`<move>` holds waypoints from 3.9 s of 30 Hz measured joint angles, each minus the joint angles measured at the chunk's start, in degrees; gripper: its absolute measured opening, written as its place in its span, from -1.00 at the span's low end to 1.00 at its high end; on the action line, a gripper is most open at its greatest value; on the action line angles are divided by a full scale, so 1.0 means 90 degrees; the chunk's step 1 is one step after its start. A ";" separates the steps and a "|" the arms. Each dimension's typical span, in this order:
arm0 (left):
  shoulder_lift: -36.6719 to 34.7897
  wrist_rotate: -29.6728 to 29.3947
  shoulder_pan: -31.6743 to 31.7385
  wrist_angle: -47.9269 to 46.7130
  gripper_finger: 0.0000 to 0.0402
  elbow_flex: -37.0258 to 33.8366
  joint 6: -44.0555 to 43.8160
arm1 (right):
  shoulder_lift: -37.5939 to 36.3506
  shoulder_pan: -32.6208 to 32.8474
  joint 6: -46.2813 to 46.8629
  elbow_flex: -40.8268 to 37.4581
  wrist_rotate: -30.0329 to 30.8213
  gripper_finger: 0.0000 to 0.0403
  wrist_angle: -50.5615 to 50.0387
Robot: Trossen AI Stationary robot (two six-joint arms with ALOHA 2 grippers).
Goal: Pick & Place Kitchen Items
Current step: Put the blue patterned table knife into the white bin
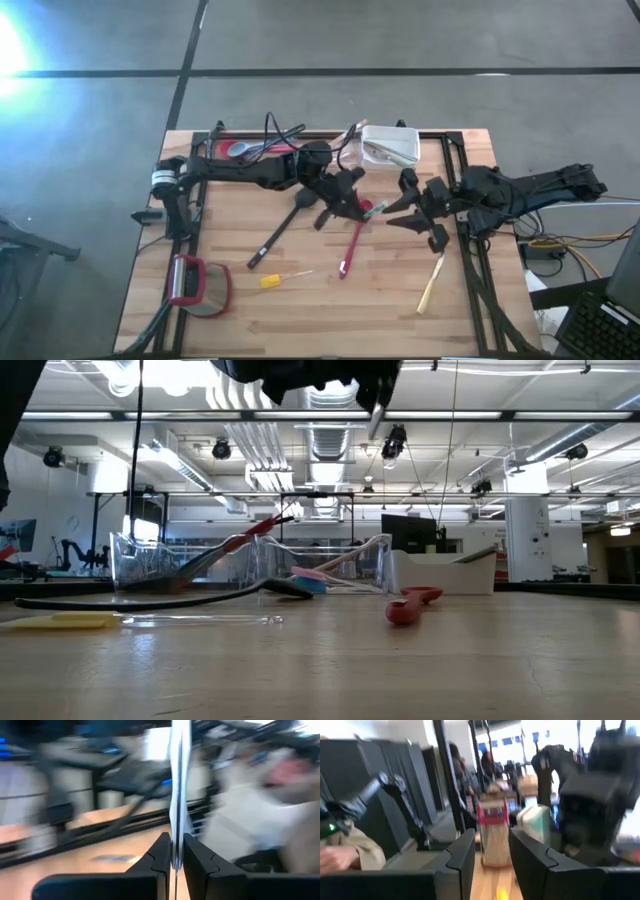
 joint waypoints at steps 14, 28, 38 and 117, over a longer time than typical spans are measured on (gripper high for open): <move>-0.0453 -0.2945 0.0024 -0.2214 -0.85 -0.0058 0.1471 | 0.0014 0.0292 -0.0019 -0.0002 0.1236 -0.59 -0.1434; -0.0466 -0.3433 0.0054 -0.4290 -0.85 0.0276 0.1737 | 0.0207 -0.0055 0.0482 0.0392 0.2382 -0.53 -0.3143; -0.0461 -0.3999 -0.0176 -0.5036 -0.85 0.0777 0.1571 | 0.1543 -0.0223 0.0232 0.2334 0.2399 -0.42 -0.5371; -0.2225 -0.6153 0.0235 -0.5316 0.05 -0.0480 0.1685 | 0.0540 -0.1918 0.0640 0.1951 0.4360 -0.85 -0.7636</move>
